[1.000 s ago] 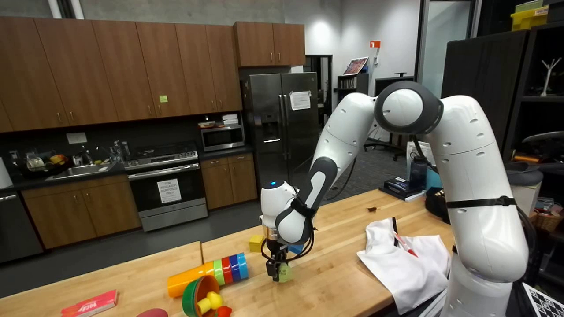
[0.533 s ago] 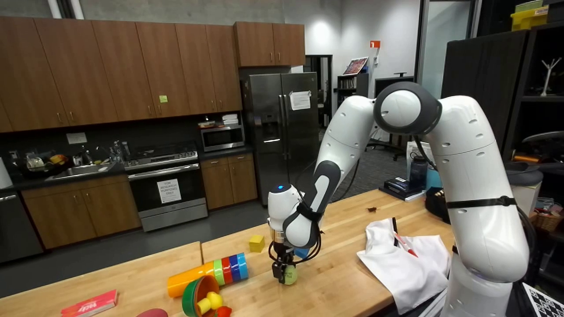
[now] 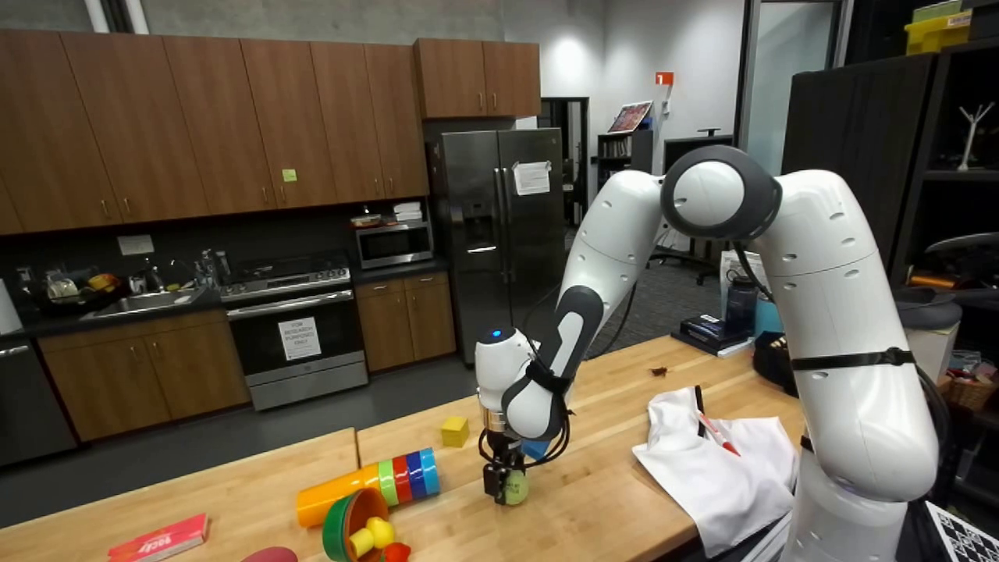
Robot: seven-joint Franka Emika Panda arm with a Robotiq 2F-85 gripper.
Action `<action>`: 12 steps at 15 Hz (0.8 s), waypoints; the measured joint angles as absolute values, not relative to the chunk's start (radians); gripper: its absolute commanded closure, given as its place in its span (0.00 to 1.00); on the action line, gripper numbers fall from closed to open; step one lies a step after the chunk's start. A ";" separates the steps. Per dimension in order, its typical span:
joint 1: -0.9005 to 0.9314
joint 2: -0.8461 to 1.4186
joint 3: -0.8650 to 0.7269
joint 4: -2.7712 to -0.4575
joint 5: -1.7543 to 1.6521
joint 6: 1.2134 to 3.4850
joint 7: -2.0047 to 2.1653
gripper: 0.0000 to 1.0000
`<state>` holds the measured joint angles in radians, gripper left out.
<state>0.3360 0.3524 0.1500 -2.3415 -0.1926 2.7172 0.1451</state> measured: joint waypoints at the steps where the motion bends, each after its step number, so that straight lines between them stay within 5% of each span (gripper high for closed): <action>1: 0.336 0.352 0.150 -2.342 -0.193 2.717 0.145 0.01; 12: 0.351 0.309 0.137 -2.339 -0.340 2.728 0.144 0.00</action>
